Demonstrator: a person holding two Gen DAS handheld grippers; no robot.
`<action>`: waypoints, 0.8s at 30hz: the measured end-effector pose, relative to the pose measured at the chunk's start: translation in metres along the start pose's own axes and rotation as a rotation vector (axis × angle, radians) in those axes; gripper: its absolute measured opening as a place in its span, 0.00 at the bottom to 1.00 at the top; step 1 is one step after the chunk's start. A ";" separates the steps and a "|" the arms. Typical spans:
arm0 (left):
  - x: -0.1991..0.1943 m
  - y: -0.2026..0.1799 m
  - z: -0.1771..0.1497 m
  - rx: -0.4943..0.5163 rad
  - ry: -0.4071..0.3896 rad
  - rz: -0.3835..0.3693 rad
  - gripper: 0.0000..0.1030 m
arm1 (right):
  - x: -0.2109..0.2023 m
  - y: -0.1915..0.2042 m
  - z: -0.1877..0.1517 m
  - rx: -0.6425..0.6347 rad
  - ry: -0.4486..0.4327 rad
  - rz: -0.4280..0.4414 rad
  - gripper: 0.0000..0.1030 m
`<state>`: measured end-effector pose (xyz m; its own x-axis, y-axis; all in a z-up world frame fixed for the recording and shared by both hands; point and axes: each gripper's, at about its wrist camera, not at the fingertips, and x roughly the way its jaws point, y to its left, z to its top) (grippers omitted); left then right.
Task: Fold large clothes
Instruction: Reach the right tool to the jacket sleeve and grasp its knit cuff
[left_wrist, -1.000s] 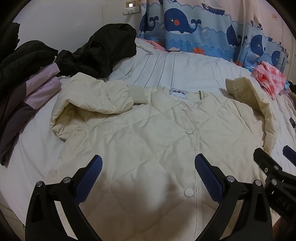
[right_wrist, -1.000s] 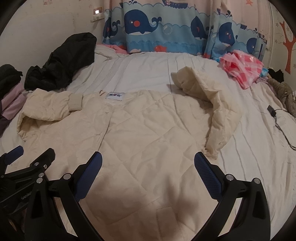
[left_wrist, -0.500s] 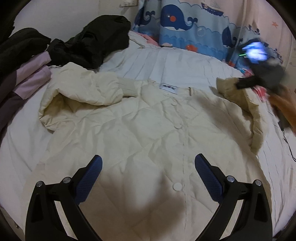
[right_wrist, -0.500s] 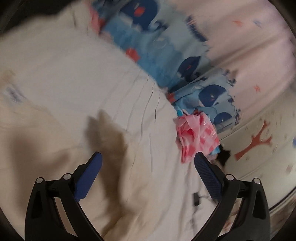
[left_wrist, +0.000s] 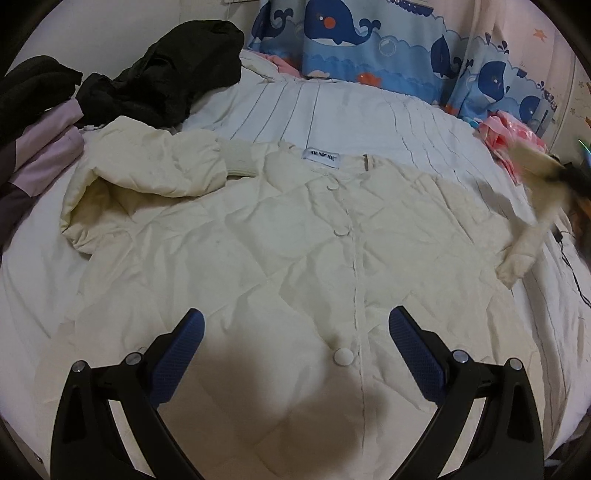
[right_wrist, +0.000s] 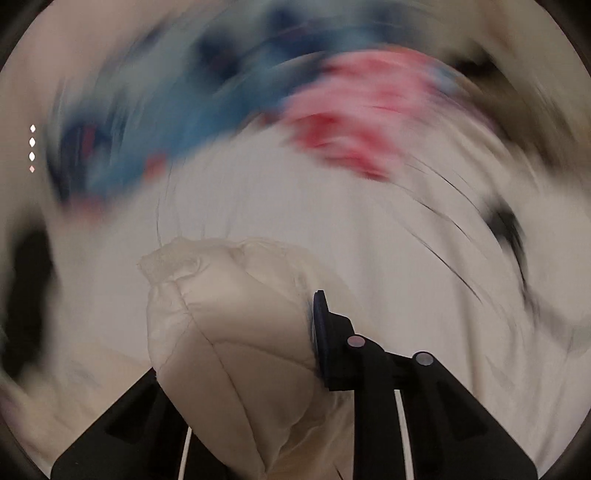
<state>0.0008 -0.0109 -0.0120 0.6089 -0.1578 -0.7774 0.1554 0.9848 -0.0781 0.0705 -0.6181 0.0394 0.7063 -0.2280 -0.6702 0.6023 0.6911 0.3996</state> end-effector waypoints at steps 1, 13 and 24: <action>0.000 0.000 0.000 -0.007 -0.001 -0.007 0.93 | -0.016 -0.046 -0.008 0.109 0.004 0.038 0.17; 0.018 0.010 -0.001 -0.116 0.073 -0.091 0.93 | -0.043 -0.266 -0.087 0.517 0.109 0.350 0.66; 0.018 0.003 0.001 -0.118 0.053 -0.094 0.93 | -0.086 -0.132 0.032 0.154 -0.109 0.341 0.10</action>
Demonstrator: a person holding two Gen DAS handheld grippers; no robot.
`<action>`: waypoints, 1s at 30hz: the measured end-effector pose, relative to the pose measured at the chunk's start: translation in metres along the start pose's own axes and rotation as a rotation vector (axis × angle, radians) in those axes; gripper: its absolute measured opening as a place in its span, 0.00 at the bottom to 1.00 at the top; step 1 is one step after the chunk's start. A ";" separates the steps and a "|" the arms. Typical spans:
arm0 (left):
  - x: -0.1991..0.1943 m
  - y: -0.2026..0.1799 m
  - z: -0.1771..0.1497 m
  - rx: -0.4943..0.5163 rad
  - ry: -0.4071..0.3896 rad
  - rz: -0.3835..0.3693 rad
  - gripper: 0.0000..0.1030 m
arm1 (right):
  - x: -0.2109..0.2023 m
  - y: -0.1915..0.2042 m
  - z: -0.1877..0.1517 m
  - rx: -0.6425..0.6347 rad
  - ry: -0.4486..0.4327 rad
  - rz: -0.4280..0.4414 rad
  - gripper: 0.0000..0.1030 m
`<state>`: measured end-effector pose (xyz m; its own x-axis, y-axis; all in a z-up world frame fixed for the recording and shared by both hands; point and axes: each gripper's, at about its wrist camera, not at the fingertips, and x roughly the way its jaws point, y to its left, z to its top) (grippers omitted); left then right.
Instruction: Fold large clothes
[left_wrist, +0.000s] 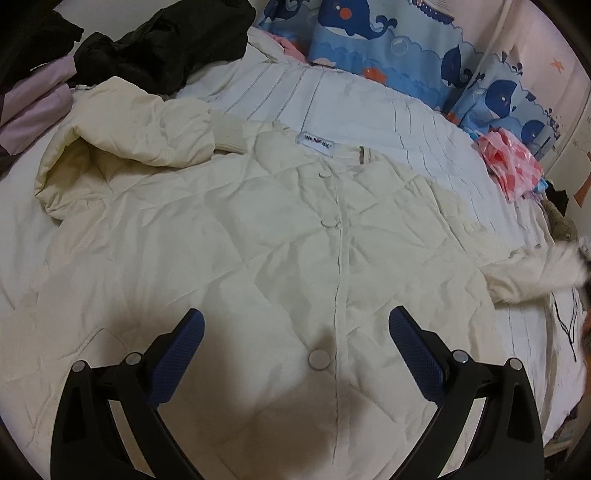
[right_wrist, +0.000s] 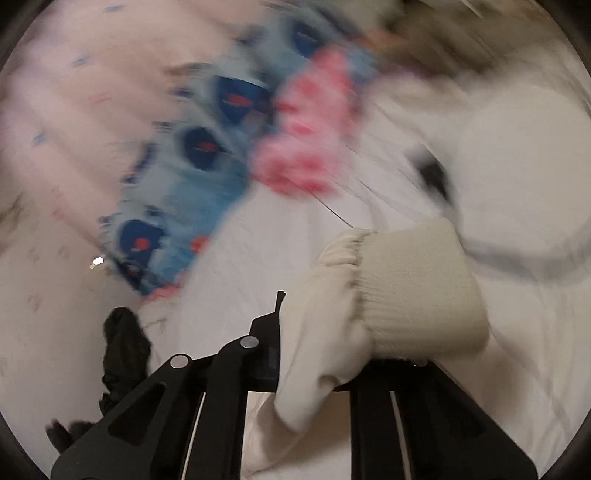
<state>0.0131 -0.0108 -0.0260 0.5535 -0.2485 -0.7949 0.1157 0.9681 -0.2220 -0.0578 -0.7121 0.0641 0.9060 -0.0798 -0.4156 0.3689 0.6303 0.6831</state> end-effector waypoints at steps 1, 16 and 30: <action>-0.001 0.000 0.001 -0.007 -0.006 -0.005 0.93 | -0.003 0.020 0.014 -0.043 -0.030 0.024 0.10; 0.012 -0.012 -0.007 0.038 0.044 0.014 0.93 | 0.065 -0.165 -0.054 0.295 0.143 -0.070 0.21; -0.015 -0.032 -0.004 0.052 -0.026 -0.037 0.93 | -0.085 -0.103 -0.100 0.170 0.130 -0.207 0.67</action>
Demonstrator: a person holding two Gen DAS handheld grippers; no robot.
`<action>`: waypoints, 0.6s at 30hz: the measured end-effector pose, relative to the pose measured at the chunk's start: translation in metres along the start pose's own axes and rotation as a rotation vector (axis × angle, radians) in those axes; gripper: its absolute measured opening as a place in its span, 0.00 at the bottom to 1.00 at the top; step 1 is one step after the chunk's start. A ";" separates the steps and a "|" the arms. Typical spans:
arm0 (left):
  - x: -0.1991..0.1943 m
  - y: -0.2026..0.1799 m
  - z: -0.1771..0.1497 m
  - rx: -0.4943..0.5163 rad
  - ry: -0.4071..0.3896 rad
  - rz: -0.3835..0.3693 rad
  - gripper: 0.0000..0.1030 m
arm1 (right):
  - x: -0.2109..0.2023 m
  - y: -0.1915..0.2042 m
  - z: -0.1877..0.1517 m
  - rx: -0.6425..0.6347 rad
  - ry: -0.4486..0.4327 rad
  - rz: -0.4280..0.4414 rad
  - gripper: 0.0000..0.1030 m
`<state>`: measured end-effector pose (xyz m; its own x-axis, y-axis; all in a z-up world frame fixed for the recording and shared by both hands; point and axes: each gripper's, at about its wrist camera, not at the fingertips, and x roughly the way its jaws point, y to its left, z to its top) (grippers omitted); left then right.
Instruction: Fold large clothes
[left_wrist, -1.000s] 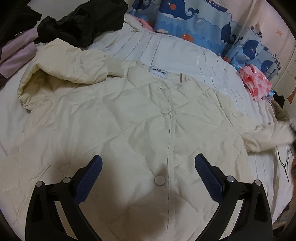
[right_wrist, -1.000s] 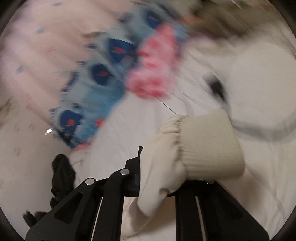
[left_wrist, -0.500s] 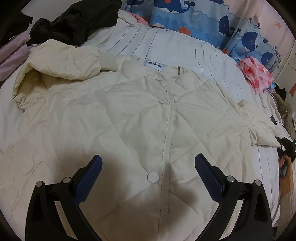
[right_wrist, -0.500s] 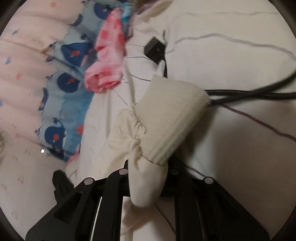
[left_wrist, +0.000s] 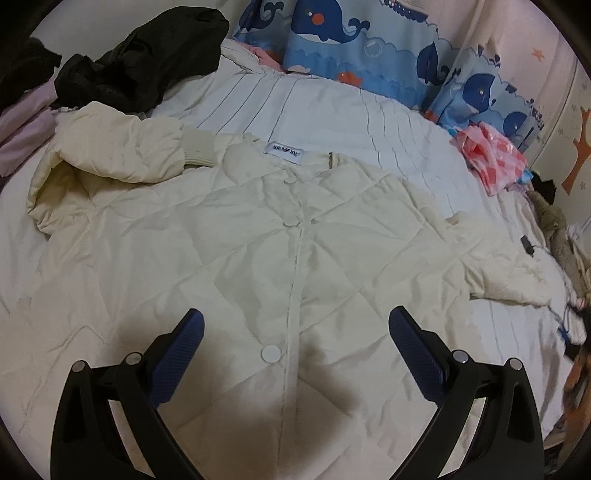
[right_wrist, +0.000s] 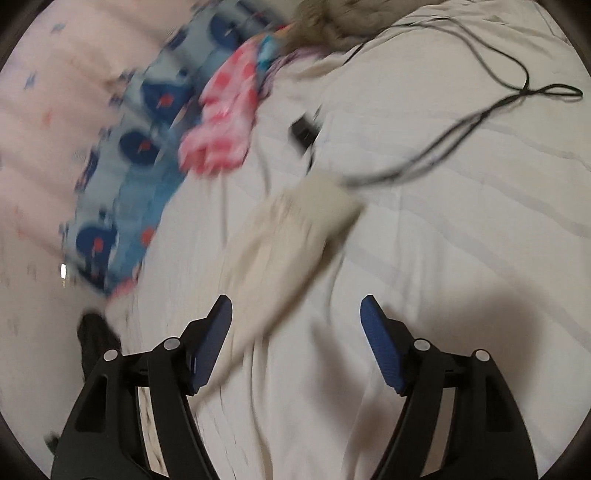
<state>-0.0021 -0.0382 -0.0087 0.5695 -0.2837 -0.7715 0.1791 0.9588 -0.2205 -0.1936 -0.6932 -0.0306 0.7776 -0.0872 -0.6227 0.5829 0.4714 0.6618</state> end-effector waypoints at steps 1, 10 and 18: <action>0.000 0.000 0.001 -0.003 -0.002 -0.002 0.93 | -0.002 0.007 -0.016 -0.033 0.026 0.000 0.67; 0.001 0.000 0.001 -0.006 -0.002 0.001 0.93 | 0.017 0.098 -0.154 -0.299 0.310 0.085 0.67; 0.002 0.004 0.002 -0.018 0.000 0.002 0.93 | 0.020 0.132 -0.223 -0.443 0.464 0.092 0.79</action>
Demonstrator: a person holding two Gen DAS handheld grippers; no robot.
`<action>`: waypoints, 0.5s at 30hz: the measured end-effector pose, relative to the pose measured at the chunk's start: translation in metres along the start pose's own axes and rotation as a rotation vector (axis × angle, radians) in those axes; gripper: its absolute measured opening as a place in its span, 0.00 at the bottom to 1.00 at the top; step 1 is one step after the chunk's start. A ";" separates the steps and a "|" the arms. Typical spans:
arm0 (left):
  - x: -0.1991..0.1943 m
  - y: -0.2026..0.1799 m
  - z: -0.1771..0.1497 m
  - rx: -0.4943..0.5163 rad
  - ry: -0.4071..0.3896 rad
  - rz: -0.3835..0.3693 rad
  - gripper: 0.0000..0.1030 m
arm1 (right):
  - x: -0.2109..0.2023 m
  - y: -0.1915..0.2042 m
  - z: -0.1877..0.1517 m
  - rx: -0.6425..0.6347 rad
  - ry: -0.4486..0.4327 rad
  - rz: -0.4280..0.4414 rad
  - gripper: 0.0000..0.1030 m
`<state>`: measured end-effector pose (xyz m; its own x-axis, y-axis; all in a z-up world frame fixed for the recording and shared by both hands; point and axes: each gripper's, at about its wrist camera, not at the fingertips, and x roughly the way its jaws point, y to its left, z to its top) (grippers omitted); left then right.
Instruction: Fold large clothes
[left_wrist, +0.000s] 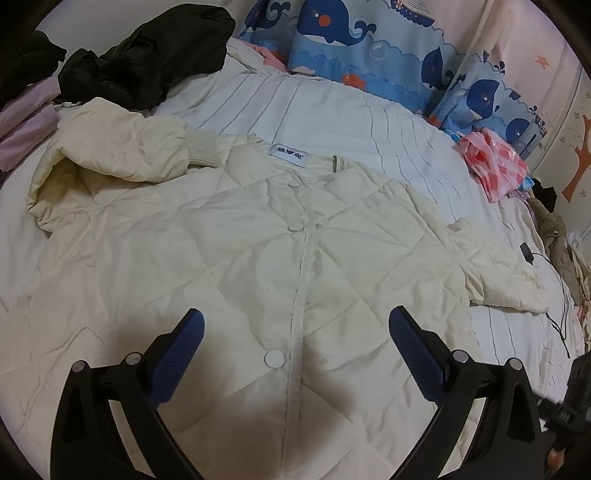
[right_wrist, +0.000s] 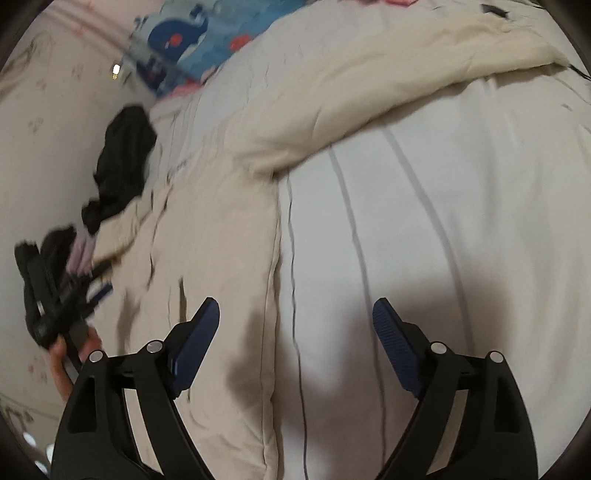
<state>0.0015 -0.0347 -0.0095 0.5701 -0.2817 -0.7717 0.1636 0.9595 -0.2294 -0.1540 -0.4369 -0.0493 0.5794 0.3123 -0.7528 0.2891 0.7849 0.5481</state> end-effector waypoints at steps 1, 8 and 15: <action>0.000 0.000 0.000 0.000 0.001 0.001 0.93 | 0.002 0.001 -0.007 -0.008 0.015 -0.003 0.80; 0.004 -0.002 0.000 0.018 0.009 0.007 0.93 | 0.002 0.005 -0.015 -0.031 0.068 0.003 0.83; 0.009 0.005 0.000 0.004 0.020 0.018 0.93 | -0.010 0.028 -0.041 -0.099 0.162 0.038 0.84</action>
<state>0.0076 -0.0327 -0.0173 0.5570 -0.2647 -0.7872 0.1568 0.9643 -0.2133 -0.1828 -0.3959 -0.0410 0.4557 0.4187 -0.7855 0.1884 0.8171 0.5448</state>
